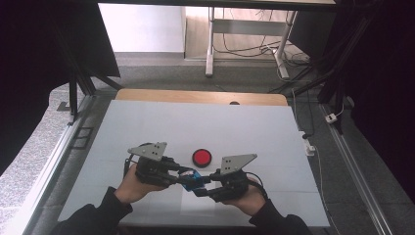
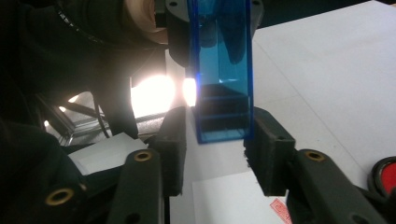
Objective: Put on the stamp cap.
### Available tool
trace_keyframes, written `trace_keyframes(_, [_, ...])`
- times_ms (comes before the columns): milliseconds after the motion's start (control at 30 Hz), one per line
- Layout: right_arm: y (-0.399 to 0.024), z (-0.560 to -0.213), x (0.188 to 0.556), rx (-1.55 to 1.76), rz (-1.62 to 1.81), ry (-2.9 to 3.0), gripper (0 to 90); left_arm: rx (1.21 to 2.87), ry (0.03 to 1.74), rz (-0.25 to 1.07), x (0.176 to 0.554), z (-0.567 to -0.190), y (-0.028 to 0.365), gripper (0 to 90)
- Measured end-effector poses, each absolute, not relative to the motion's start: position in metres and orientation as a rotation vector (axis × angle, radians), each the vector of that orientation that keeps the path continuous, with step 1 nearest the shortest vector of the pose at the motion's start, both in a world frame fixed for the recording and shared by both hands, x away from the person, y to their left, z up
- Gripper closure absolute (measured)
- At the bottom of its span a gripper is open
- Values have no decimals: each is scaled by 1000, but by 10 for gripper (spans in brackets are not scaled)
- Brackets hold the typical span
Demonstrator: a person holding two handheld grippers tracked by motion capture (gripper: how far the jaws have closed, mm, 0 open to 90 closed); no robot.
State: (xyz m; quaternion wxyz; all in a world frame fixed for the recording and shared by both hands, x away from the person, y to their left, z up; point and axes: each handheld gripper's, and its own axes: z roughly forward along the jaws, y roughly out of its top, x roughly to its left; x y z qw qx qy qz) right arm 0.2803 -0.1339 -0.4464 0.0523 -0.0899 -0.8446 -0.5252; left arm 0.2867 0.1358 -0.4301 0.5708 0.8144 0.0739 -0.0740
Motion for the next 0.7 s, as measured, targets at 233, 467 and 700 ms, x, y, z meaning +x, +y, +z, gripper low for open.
trace_keyframes(233, [-135, -446, 279, -309, -1594, -2593, 512, 1914, 189, -153, 287, -428, 139, 698])
trace_keyframes(467, [-138, -445, 279, -363, -1576, -2621, 455, 1922, 200, -138, 286, -426, 141, 698])
trace_keyframes(700, [-140, -447, 278, -417, -1533, -2668, 403, 1931, 215, -120, 287, -424, 144, 698])
